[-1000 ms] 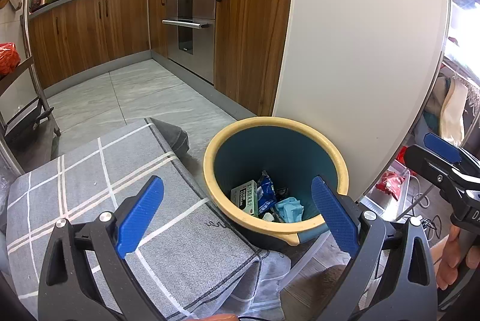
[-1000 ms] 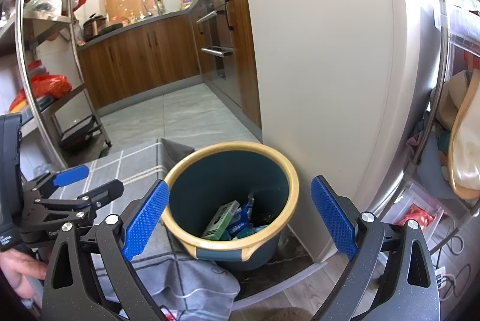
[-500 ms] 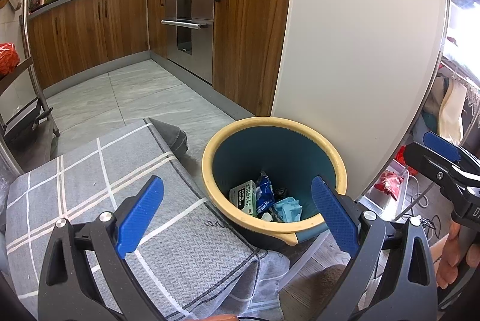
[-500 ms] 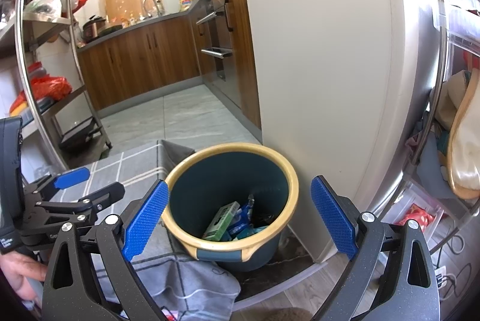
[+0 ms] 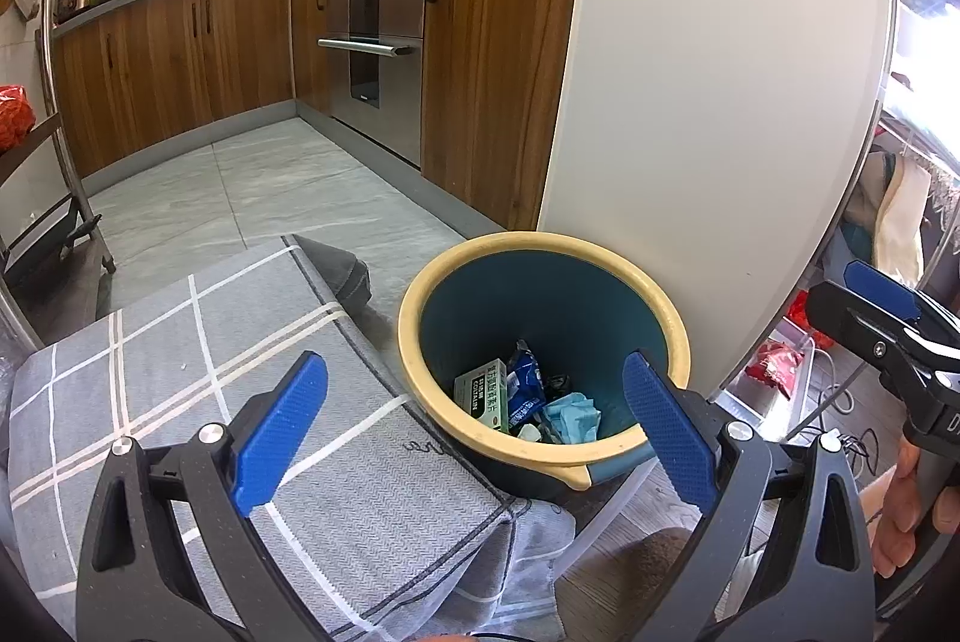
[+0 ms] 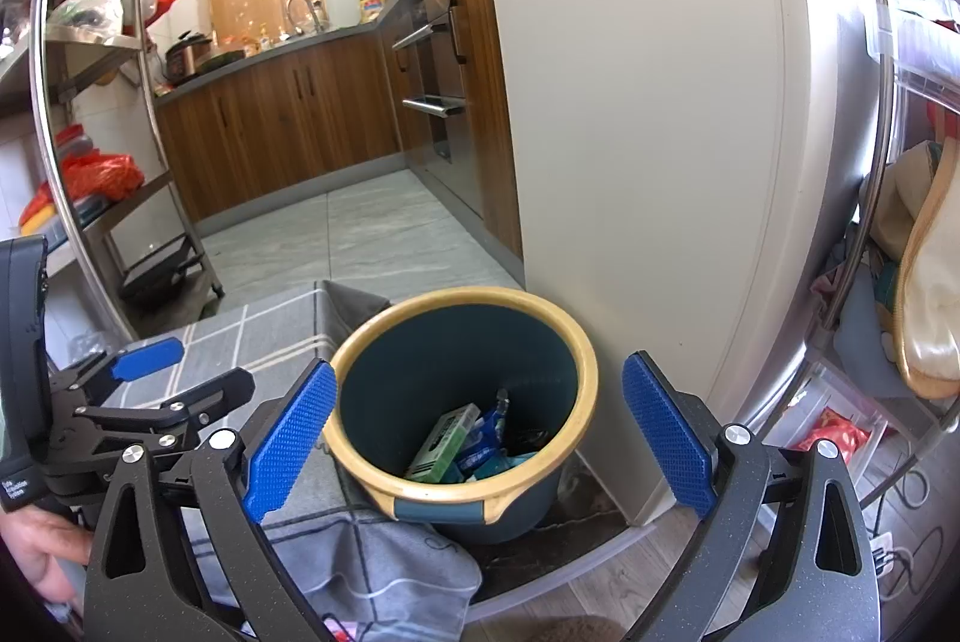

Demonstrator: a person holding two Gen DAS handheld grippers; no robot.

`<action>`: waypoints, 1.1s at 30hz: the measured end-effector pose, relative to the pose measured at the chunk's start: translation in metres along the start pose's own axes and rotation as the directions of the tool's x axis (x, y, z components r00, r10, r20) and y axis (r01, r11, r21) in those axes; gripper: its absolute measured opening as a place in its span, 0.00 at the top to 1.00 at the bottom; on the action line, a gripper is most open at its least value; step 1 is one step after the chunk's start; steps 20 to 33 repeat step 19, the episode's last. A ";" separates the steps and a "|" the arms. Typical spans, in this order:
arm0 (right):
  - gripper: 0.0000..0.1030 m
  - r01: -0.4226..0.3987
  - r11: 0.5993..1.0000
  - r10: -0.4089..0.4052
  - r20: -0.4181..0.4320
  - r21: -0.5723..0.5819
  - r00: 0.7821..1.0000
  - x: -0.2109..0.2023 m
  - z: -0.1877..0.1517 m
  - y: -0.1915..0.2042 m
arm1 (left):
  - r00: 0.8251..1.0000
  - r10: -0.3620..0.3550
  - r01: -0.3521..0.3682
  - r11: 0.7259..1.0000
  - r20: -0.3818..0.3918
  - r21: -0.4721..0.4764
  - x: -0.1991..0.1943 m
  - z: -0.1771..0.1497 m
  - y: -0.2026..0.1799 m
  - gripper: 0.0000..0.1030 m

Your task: Collect trash

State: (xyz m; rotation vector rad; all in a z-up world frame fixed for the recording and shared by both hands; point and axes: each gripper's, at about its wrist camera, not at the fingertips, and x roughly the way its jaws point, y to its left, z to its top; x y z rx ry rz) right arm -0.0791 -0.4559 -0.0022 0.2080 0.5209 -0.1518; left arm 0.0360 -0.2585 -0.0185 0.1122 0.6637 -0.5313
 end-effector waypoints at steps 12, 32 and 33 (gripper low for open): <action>0.07 0.000 1.000 0.000 0.002 0.005 1.000 -0.001 0.001 -0.001 | 1.000 -0.012 0.012 1.000 0.011 -0.002 -0.001 -0.001 0.001 0.06; 0.07 0.000 1.000 0.000 0.002 0.004 1.000 -0.001 0.001 -0.001 | 1.000 -0.003 0.003 1.000 0.006 -0.001 -0.001 -0.001 0.001 0.06; 0.07 0.000 1.000 0.000 0.002 0.004 1.000 -0.001 0.001 -0.001 | 1.000 -0.003 0.003 1.000 0.006 -0.001 -0.001 -0.001 0.001 0.06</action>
